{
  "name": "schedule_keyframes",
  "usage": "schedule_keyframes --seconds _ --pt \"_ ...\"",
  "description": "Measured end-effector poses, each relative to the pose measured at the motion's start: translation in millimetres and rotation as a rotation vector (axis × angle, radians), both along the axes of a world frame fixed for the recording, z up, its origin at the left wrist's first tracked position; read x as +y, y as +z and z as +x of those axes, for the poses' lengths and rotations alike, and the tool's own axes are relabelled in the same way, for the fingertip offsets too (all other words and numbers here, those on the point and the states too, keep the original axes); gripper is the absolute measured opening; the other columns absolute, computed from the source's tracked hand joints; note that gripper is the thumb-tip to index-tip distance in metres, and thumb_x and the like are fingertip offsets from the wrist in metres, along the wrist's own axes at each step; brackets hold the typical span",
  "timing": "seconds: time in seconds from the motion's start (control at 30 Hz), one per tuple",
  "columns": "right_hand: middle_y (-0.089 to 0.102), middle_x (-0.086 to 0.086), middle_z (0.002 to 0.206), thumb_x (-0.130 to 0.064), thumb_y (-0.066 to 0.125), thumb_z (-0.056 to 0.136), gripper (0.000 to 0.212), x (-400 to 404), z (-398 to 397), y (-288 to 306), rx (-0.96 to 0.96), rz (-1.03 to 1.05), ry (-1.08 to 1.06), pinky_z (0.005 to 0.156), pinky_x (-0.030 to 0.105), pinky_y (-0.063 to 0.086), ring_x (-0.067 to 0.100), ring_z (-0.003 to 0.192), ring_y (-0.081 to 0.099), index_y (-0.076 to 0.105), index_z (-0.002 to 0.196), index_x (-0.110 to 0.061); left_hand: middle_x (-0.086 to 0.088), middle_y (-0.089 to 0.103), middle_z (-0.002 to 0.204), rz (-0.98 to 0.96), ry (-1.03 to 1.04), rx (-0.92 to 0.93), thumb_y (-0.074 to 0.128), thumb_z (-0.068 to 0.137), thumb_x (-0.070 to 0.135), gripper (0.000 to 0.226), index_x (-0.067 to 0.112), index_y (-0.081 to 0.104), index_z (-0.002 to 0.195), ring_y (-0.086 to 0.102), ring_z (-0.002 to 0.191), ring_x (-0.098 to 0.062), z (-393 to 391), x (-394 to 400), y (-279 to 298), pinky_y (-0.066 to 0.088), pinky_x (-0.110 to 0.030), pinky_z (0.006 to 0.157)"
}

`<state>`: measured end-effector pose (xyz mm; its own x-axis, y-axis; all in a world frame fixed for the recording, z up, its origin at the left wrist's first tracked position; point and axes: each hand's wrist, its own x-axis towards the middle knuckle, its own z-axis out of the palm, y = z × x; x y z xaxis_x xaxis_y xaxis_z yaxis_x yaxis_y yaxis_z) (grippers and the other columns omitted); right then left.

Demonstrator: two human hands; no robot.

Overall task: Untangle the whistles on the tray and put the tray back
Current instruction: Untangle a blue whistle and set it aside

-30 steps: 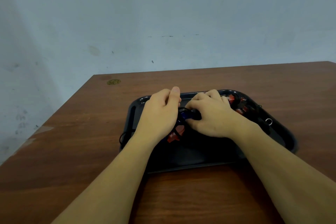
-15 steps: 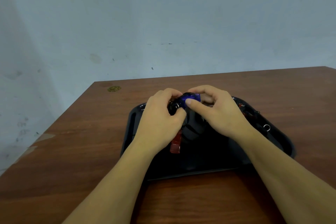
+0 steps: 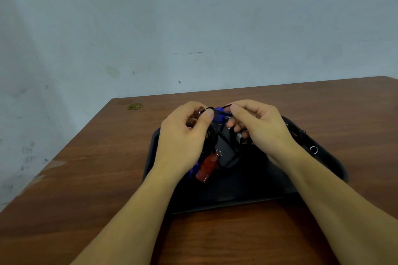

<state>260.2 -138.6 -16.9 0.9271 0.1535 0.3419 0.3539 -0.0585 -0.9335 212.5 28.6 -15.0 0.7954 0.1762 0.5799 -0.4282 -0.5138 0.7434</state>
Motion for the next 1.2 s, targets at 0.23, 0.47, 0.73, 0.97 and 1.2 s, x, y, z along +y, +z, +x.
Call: schedule_keyframes --seconds 0.23,0.47,0.73,0.97,1.2 --pt "0.073 -0.009 0.072 -0.024 0.057 0.097 0.024 -2 -1 -3 -0.051 -0.326 -0.122 0.054 0.018 0.044 0.000 0.055 0.056 0.074 0.079 -0.024 0.000 0.068 0.076 -0.243 0.088 -0.051 0.058 0.100 0.023 0.020 0.018 0.067 0.082 0.065 0.072 -0.017 3 10 5 0.058 -0.047 0.073" --pt "0.061 -0.024 0.104 -0.031 0.055 0.096 0.029 5 -10 -1 -0.323 -0.396 -0.134 0.093 0.028 0.047 0.000 0.104 0.055 0.062 0.125 -0.034 0.008 0.074 0.082 -0.472 -0.098 0.052 0.061 0.097 0.025 0.020 0.021 0.076 0.084 0.065 0.080 0.003 -2 0 9 0.049 -0.010 0.067" --pt "0.072 -0.013 0.099 -0.032 0.067 0.094 0.015 18 -22 -2 -0.358 -0.328 0.121 0.090 0.019 0.046 0.004 0.101 0.061 0.073 0.108 -0.030 0.000 0.074 0.084 -0.625 -0.343 0.110 0.057 0.097 0.020 0.021 0.014 0.076 0.090 0.069 0.080 -0.010 -7 -9 10 0.054 -0.022 0.066" --pt "0.078 -0.004 0.091 -0.024 0.069 0.094 0.014 18 -20 -1 -0.258 -0.082 0.128 0.086 0.044 0.059 0.016 0.088 0.074 0.074 0.107 -0.022 -0.007 0.076 0.102 -0.547 -0.263 0.143 0.060 0.097 0.023 0.021 0.012 0.074 0.109 0.072 0.098 -0.027 -3 -5 8 0.060 -0.037 0.081" --pt "0.076 -0.004 0.085 -0.017 0.069 0.093 0.005 16 -14 -4 -0.261 -0.007 0.081 0.077 0.026 0.056 0.012 0.083 0.072 0.073 0.092 -0.020 0.002 0.073 0.087 -0.482 -0.234 0.123 0.054 0.101 0.025 0.017 0.019 0.070 0.098 0.070 0.083 -0.016 0 -6 3 0.060 -0.036 0.072"
